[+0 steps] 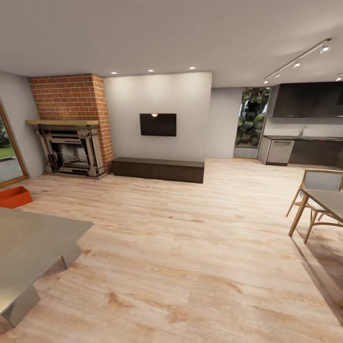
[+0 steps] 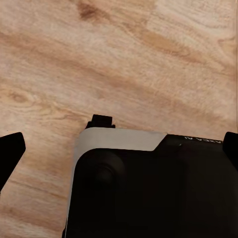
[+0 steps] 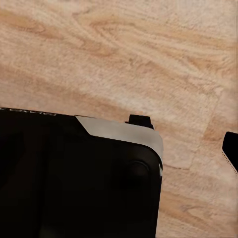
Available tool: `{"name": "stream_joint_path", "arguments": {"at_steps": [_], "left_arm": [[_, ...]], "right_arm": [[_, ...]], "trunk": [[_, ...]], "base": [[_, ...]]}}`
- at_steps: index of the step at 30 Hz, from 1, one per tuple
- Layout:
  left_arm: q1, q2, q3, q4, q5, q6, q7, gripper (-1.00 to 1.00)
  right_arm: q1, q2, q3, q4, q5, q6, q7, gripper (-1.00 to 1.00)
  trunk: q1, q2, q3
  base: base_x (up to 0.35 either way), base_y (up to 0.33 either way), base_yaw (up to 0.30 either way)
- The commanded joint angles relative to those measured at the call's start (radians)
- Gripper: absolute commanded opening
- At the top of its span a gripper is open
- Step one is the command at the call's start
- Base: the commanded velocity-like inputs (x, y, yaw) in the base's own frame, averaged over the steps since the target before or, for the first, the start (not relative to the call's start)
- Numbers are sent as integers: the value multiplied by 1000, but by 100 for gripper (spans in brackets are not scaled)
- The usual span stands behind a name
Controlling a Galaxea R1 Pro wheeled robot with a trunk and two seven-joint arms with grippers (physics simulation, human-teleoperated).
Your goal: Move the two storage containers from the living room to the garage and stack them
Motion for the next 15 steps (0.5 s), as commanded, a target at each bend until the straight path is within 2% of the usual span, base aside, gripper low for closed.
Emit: {"name": "stream_joint_path", "arguments": {"at_steps": [1,15], "left_arm": [[-1,0,4,1,7,-3,-1,100],[-1,0,4,1,7,-3,-1,100]], "right_arm": [[-1,1,8,2,-8,-3,1,100],[-1,1,8,2,-8,-3,0,100]], "trunk": [[1,-1,-1],[1,-1,-1]], "base": [[323,0,0],[323,0,0]]}}
